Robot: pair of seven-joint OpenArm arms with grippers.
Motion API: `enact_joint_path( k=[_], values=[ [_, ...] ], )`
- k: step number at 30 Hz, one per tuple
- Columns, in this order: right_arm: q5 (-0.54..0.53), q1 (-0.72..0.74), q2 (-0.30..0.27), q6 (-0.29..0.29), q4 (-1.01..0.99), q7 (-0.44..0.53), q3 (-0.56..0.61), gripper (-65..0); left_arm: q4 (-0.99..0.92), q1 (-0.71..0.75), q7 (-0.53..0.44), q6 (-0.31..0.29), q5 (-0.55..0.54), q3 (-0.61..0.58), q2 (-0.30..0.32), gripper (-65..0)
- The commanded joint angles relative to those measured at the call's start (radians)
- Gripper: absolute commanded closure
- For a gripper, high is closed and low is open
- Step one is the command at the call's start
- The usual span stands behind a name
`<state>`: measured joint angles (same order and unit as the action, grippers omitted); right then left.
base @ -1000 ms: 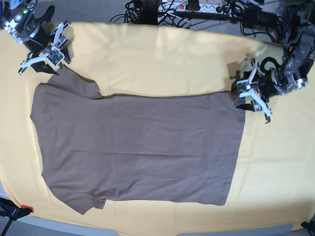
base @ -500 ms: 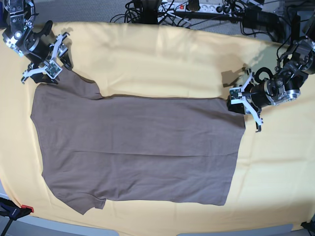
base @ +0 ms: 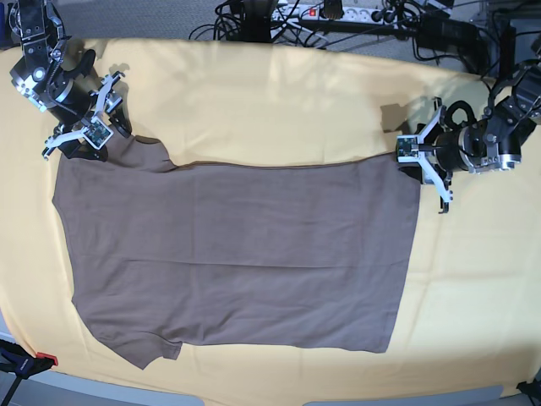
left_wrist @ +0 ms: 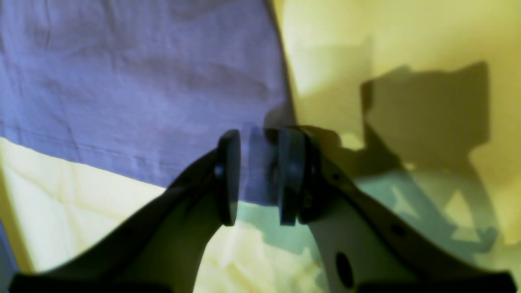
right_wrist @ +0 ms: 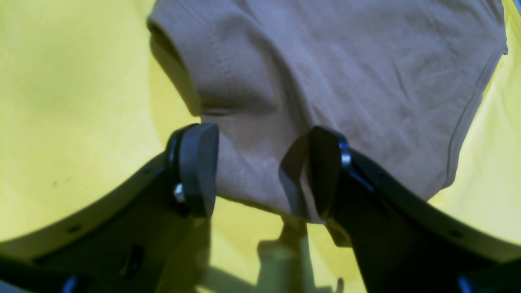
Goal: Fold the T-shirt properly
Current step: 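Move both grippers down to the shoulder corners of the brown T-shirt, then close both grippers on the shirt's shoulder corners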
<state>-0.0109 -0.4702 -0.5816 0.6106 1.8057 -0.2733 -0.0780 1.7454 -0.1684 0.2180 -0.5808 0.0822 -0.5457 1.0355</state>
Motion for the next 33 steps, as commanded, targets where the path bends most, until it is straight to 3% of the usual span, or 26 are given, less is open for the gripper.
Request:
enact_joint_path(
  k=[1, 3, 5, 7, 8, 9, 12, 16, 21, 27, 31, 33],
  values=[
    [0.008, 0.0, -0.018, -0.001, 0.005, -0.007, -0.005, -37.3, 0.01, -0.015, -0.007, 0.029, -0.004, 0.009, 0.023, -18.2],
    [0.008, 0.0, -0.018, -0.015, 0.005, -0.006, -0.005, -37.3, 0.002, -0.015, -0.007, 0.067, -0.005, 0.009, 0.023, -18.1],
    [0.009, 0.008, -0.018, -0.048, 0.005, -0.007, -0.005, -33.1, -0.003, -0.015, -0.007, 0.128, -0.005, 0.009, 0.023, -12.5],
    [0.012, 0.024, -0.018, -0.065, 0.005, -0.014, -0.005, -15.0, -0.002, -0.016, -0.007, 0.177, -0.005, 0.009, 0.023, 0.0],
    [0.011, 0.034, -0.018, -0.064, 0.005, -0.025, -0.005, -2.6, -0.002, -0.016, -0.008, 0.198, -0.005, 0.009, 0.023, 0.0],
    [0.011, 0.042, -0.018, -0.064, 0.005, -0.035, -0.005, 0.0, 0.0, -0.016, -0.008, 0.216, -0.005, 0.009, 0.023, 0.0],
    [0.003, 0.051, -0.03, -0.059, 0.012, -0.037, -0.005, 0.0, 0.005, -0.026, -0.007, 0.214, -0.005, 0.009, 0.029, 0.0],
    [-0.069, 0.031, -0.08, 0.008, 0.068, -0.098, -0.005, 0.0, 0.014, -0.041, -0.008, 0.149, -0.006, 0.01, 0.058, 0.0],
    [-0.126, -0.042, -0.147, -0.011, 0.192, -0.227, -0.007, 0.0, 0.09, -0.04, -0.017, 0.037, -0.036, 0.01, 0.119, 0.0],
    [-0.106, -0.153, -0.217, -0.063, 0.309, -0.296, -0.008, 0.0, 0.185, -0.04, -0.018, 0.003, -0.058, 0.01, 0.198, 0.0],
    [-0.087, -0.176, -0.218, -0.079, 0.32, -0.296, -0.008, 0.0, 0.196, -0.039, -0.014, -0.007, -0.059, 0.009, 0.216, 0.0],
    [-0.087, -0.175, -0.216, -0.079, 0.32, -0.294, -0.008, 0.0, 0.187, -0.035, -0.014, -0.05, -0.073, 0.009, 0.211, 0.0]
  ],
)
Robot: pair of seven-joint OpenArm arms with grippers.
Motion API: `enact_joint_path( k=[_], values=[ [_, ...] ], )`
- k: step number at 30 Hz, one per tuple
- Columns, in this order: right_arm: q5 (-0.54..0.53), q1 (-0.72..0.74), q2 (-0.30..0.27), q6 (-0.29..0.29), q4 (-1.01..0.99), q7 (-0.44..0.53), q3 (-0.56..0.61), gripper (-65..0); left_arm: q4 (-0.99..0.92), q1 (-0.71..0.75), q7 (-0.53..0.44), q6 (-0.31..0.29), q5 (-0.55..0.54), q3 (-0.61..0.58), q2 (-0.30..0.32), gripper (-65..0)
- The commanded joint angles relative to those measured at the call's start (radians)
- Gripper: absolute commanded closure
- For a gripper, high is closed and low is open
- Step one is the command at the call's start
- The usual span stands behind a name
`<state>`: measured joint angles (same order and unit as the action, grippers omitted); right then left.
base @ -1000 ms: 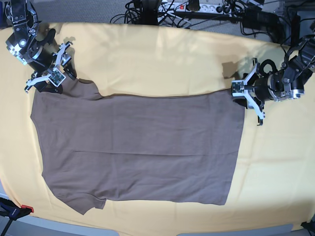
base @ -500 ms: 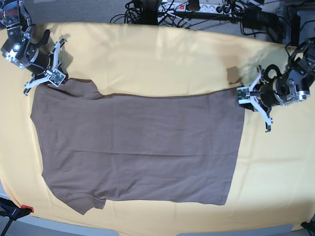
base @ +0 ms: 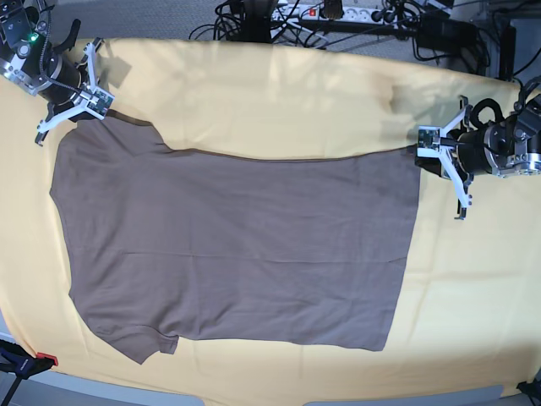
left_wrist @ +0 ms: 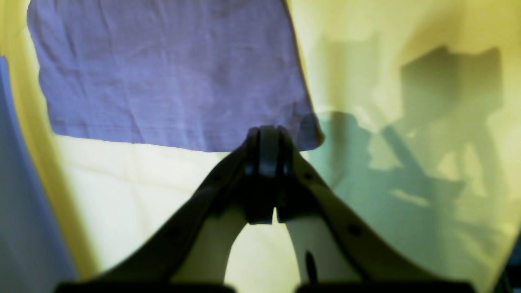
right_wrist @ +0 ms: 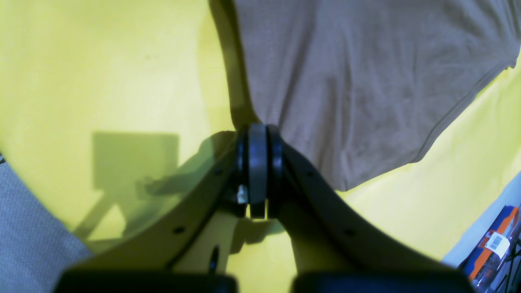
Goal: Fold the T-shirt properly
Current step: 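Close both grippers on the shirt's shoulder corners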
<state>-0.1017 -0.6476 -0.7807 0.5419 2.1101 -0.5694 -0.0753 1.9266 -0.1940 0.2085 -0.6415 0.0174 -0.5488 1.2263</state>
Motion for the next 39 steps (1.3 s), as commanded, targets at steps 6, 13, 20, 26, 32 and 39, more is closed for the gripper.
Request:
enact_joint_path(
  k=[6, 13, 20, 26, 32, 39],
  values=[
    [0.005, 0.002, -0.017, -0.011, 0.015, 0.014, -0.011, 0.0, -0.068, 0.019, -0.006, -0.039, -0.006, 0.012, -0.037, -36.6],
    [0.002, 0.002, -0.012, -0.01, 0.015, 0.024, -0.011, 0.0, -0.205, 0.016, -0.131, -0.018, 0.127, 0.012, -0.148, -36.6],
    [0.001, 0.003, -0.012, -0.011, 0.015, 0.037, -0.011, 0.0, -0.268, 0.011, -0.142, -0.018, 0.132, 0.012, -0.18, -36.6],
    [0.002, 0.003, -0.012, -0.011, 0.015, 0.061, -0.011, 0.0, -0.273, 0.001, -0.135, 0.068, 0.161, 0.012, -0.179, 0.0],
    [0.006, 0.008, -0.013, -0.039, 0.015, 0.06, -0.011, 0.0, -0.245, -0.068, -0.129, 0.081, 0.134, 0.012, -0.172, 0.0],
    [0.031, 0.01, -0.013, -0.025, 0.015, 0.052, -0.011, 0.0, -0.139, -0.121, -0.084, 0.047, 0.019, 0.012, -0.121, 0.0]
  ],
)
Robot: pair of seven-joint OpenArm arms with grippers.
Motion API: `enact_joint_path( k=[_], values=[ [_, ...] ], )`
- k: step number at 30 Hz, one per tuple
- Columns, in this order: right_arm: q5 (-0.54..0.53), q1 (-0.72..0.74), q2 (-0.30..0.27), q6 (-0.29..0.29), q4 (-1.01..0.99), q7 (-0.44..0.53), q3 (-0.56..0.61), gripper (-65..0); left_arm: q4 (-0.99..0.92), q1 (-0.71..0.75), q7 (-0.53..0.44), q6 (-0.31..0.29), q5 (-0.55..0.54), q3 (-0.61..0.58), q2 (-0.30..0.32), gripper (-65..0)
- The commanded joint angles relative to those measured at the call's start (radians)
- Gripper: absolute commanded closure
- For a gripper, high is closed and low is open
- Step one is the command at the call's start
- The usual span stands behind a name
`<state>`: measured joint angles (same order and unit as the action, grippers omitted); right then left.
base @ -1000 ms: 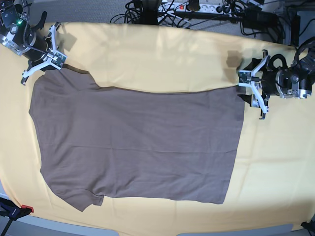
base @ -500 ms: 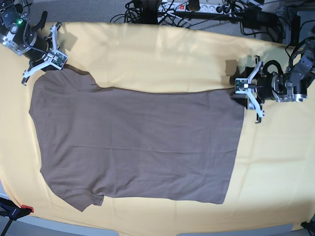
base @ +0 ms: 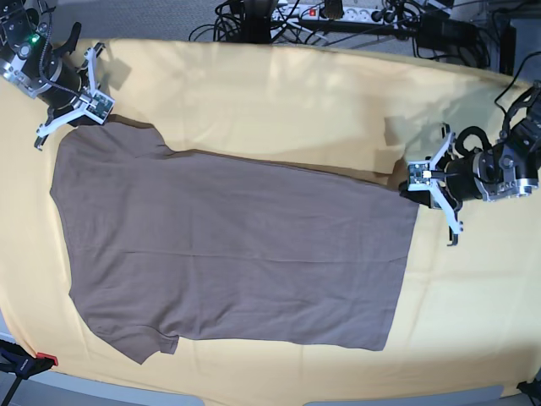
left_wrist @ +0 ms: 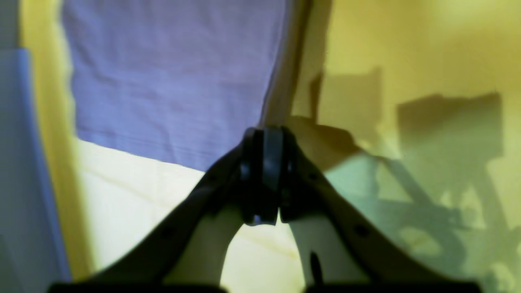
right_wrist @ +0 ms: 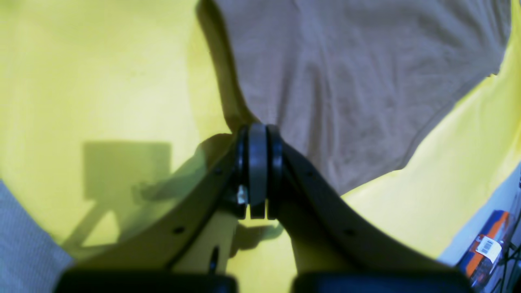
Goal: Fold the T-shirt properly
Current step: 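Close both grippers on the shirt's shoulder corners, then lift the shoulders with both grippers and drag the shirt toward the robot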
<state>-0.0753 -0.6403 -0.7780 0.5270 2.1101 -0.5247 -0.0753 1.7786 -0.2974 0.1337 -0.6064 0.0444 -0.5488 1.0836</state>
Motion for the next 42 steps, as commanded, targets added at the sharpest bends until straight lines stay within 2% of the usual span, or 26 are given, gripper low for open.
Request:
enact_joint_path(
  k=[1, 4, 7, 8, 14, 17, 26, 34, 36, 42],
  values=[
    [0.004, 0.003, -0.017, -0.01, 0.015, 0.008, -0.011, 0.0, 0.018, -0.022, 0.004, 0.013, -0.014, 0.012, 0.025, 0.0],
    [0.001, 0.002, -0.018, -0.01, 0.015, 0.007, -0.011, 0.0, 0.026, -0.018, 0.027, 0.006, -0.046, 0.012, 0.028, 0.0],
    [0.0, 0.0, -0.018, 0.015, 0.015, -0.016, -0.011, 0.0, 0.026, -0.013, 0.047, -0.089, -0.062, 0.012, 0.032, 0.0],
    [-0.005, 0.0, -0.021, 0.034, 0.015, -0.026, -0.011, 0.0, 0.026, -0.013, 0.047, -0.092, -0.063, 0.012, 0.036, 0.0],
    [-0.029, -0.08, -0.067, 0.045, 0.056, -0.114, -0.011, 0.0, 0.064, -0.006, 0.047, -0.092, -0.129, 0.012, 0.118, 0.0],
    [-0.029, -0.134, -0.089, 0.027, 0.113, -0.161, -0.011, 0.0, 0.128, 0.016, 0.047, -0.092, -0.153, 0.012, 0.172, 0.0],
    [-0.029, -0.281, -0.117, 0.023, 0.161, -0.248, -0.048, 0.0, 0.274, 0.194, 0.051, -0.092, -0.158, 0.012, 0.296, 0.0],
    [-0.029, -0.428, -0.117, 0.022, 0.191, -0.258, -0.1, 0.0, 0.346, 0.359, 0.059, -0.092, -0.162, 0.012, 0.349, 0.0],
    [-0.028, -0.461, -0.117, 0.018, 0.207, -0.259, -0.103, 0.0, 0.361, 0.388, 0.086, -0.092, -0.162, 0.012, 0.354, 0.0],
    [-0.021, -0.481, -0.117, -0.024, 0.22, -0.257, -0.12, 0.0, 0.367, 0.397, 0.122, -0.092, -0.158, 0.012, 0.354, 0.0]
  ],
)
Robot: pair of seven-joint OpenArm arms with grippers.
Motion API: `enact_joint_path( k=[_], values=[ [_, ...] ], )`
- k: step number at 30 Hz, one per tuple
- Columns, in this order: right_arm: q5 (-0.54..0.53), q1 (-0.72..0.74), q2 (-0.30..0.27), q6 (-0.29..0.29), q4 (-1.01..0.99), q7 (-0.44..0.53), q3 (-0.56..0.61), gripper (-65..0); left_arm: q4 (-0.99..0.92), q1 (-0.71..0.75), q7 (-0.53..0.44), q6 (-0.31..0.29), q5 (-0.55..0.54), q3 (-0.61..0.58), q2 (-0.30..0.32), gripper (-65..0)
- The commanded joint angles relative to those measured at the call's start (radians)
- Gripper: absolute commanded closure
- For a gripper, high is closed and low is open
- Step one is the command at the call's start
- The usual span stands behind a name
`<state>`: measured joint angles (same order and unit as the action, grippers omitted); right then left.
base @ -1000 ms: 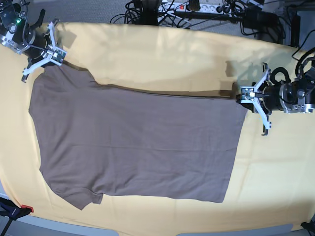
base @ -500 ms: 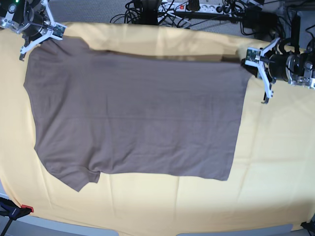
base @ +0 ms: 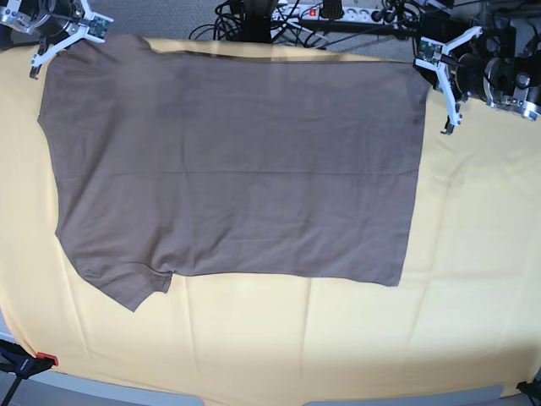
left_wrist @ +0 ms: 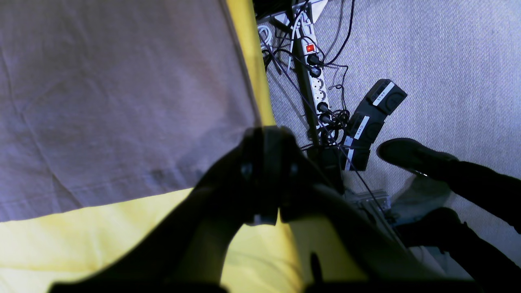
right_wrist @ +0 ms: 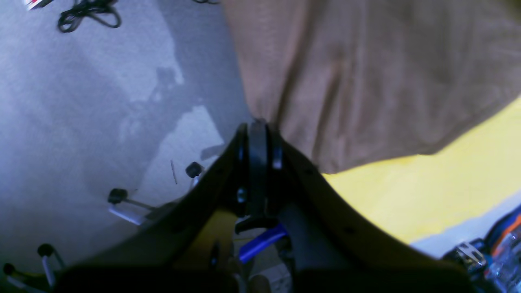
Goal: Fold the T-shirt properly
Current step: 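Lift the shoulders with both grippers and drag the shirt toward the robot, then lower the shirt and adjust both grippers' hold on the shoulder edge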
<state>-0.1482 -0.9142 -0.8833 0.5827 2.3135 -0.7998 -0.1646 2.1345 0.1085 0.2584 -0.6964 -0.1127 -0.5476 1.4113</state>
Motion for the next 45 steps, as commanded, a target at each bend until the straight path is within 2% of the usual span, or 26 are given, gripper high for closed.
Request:
enact_joint_path(
  k=[1, 4, 7, 9, 12, 19, 24, 26, 29, 32, 36, 41, 45],
  values=[
    [0.052, -0.207, -0.012, -0.086, 0.017, 0.021, -0.039, 0.0, 0.011, -0.009, -0.002, -0.002, -0.001, 0.011, 0.026, 0.0],
    [0.049, -0.19, -0.003, -0.086, 0.017, 0.092, -0.072, 0.0, 0.025, -0.024, -0.01, -0.002, -0.001, 0.014, 0.019, 0.0],
    [0.048, -0.167, -0.012, -0.141, 0.008, 0.198, -0.101, 0.0, 0.031, -0.074, -0.033, -0.002, -0.018, 0.014, -0.01, 0.0],
    [0.047, -0.14, -0.012, -0.159, 0.008, 0.23, -0.103, 0.0, 0.03, -0.109, -0.034, -0.002, -0.036, 0.014, -0.036, 0.0],
    [0.048, -0.116, -0.012, -0.163, 0.008, 0.232, -0.103, 0.0, 0.03, -0.159, -0.033, -0.002, -0.048, 0.014, -0.074, 0.0],
    [0.051, -0.065, -0.012, -0.192, 0.007, 0.232, -0.104, 0.0, -0.001, -0.222, -0.029, -0.001, -0.042, 0.014, -0.099, 0.0],
    [0.052, -0.032, -0.011, -0.229, 0.006, 0.232, -0.104, 0.0, -0.038, -0.235, -0.024, 0.111, 0.013, 0.014, -0.098, 0.0],
    [0.05, -0.016, -0.011, -0.244, 0.006, 0.232, -0.104, 0.0, -0.048, -0.235, -0.024, 0.134, 0.026, 0.014, -0.099, 0.0],
    [0.042, 0.014, -0.011, -0.243, -0.021, 0.24, -0.104, 0.0, -0.058, -0.24, -0.024, 0.138, 0.027, 0.014, -0.105, 0.0],
    [0.008, 0.051, -0.011, -0.24, -0.099, 0.28, -0.104, 0.0, -0.075, -0.24, -0.021, 0.171, 0.042, 0.014, -0.124, 0.0],
    [-0.066, 0.13, -0.008, -0.173, -0.19, 0.296, -0.104, 0.0, -0.107, -0.24, -0.021, 0.223, 0.064, 0.014, -0.163, 0.0],
    [-0.138, 0.193, -0.008, -0.111, -0.216, 0.318, -0.104, 0.0, -0.112, -0.24, -0.02, 0.222, 0.066, 0.014, -0.195, 0.0],
    [-0.144, 0.22, 0.008, -0.091, -0.239, 0.342, -0.103, 0.0, -0.112, -0.24, -0.01, 0.222, 0.112, 0.014, -0.198, 0.0]
  ],
)
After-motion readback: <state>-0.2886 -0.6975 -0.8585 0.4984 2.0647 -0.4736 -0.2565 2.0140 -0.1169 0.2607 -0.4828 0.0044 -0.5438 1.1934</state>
